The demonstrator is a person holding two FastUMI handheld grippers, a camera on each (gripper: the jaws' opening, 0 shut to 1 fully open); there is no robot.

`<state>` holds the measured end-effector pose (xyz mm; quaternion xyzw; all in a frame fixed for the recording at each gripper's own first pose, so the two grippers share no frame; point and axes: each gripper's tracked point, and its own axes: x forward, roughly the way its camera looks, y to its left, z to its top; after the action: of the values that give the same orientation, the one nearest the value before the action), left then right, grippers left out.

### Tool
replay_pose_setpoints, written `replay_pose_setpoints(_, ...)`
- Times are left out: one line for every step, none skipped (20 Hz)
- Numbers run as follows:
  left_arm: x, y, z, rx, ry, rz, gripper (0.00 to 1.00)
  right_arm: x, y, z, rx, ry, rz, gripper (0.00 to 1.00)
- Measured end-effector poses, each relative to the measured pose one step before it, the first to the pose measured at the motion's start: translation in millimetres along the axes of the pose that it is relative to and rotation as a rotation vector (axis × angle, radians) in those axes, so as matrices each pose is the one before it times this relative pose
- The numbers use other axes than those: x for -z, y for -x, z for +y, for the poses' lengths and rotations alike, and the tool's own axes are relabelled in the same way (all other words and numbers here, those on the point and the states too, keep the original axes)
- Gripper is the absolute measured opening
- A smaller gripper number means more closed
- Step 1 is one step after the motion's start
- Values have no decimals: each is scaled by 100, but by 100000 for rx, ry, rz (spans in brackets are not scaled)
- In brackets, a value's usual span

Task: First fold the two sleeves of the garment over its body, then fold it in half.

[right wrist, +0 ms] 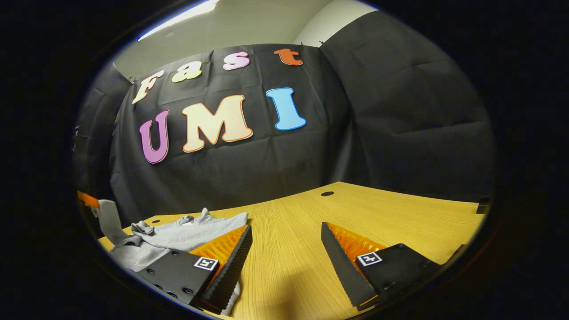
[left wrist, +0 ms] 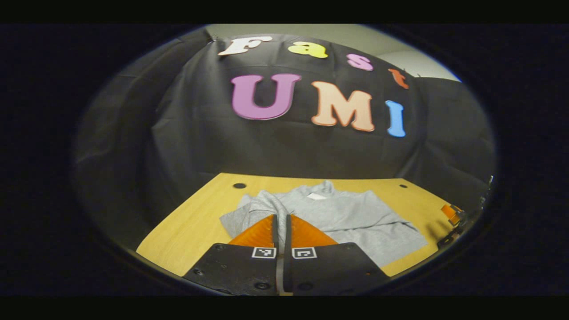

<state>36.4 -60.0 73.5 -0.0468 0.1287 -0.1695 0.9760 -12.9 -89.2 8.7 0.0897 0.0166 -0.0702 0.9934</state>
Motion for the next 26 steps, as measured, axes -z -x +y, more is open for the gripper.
replay_pose_setpoints(-279,-1111,-1768,4312,-544,404,0,-120,81,192,-740,156,-524,97)
replay_pose_setpoints(-234,-1028,-1958,4477,-516,223,0,-82,-8,100,-526,361,-512,98)
replay_pose_setpoints(427,-1106,-1917,4598,250,1605,0,-103,42,95,-400,486,-296,98)
replay_pose_setpoints(22,-1027,-1929,4572,684,1294,0,129,-26,-51,-29,499,93,97)
replay_pose_setpoints(207,-1365,-1541,3644,566,922,0,71,-84,96,-126,449,304,98)
replay_pose_setpoints(-128,-1456,-1490,2566,51,31,0,248,-44,352,-372,376,517,97)
replay_pose_setpoints(56,-1301,-1156,2348,-73,160,0,106,7,226,-213,277,631,97)
replay_pose_setpoints(120,-1428,-1220,2262,540,518,0,125,-66,116,-92,82,410,97)
replay_pose_setpoints(-187,-1668,-1223,2419,760,-87,0,-84,-43,157,-231,-67,156,98)
replay_pose_setpoints(-103,-1523,-1068,1758,399,-210,0,-58,-27,126,-172,-340,199,97)
replay_pose_setpoints(321,-1487,-918,1269,-305,597,0,-60,-27,7,-267,-503,191,97)
replay_pose_setpoints(424,-1359,-868,788,-1295,982,0,206,-151,-260,-224,-707,318,97)
replay_pose_setpoints(577,-1340,-617,-132,-1773,1406,0,1,81,-103,-158,-708,217,97)
replay_pose_setpoints(558,-1296,-637,-885,-1482,1649,0,-52,21,-3,-245,-664,19,97)
replay_pose_setpoints(829,-1226,-516,-425,-882,1742,0,-132,39,-23,-219,-474,-187,97)
replay_pose_setpoints(723,-1100,-570,-595,-284,1287,0,-25,-3,80,-226,-332,-179,97)
replay_pose_setpoints(520,-1037,-405,-759,-549,1194,0,18,-53,52,-126,-125,-40,98)
replay_pose_setpoints(721,-906,-163,-1176,-409,2484,0,128,-80,87,-712,-53,327,97)
replay_pose_setpoints(1074,-648,-332,-586,218,2319,0,78,4,132,-699,200,273,97)
replay_pose_setpoints(735,-546,-104,-220,1164,1934,1,-25,-78,122,-375,268,194,97)
replay_pose_setpoints(467,-158,-247,-238,547,1356,0,21,-102,114,-416,416,243,97)
replay_pose_setpoints(174,-206,-88,17,858,307,1,9,-80,64,-173,462,101,97)
replay_pose_setpoints(-56,-74,-474,1904,1359,-468,7,-48,4,115,-164,461,128,97)
replay_pose_setpoints(-299,224,-505,1859,1156,-1180,12,108,-87,-8,-142,329,174,98)
replay_pose_setpoints(-392,63,-402,2226,952,-1383,29,18,-59,-16,-107,141,94,98)
replay_pose_setpoints(-402,248,-635,2241,200,-1114,46,283,279,-584,-170,63,39,98)
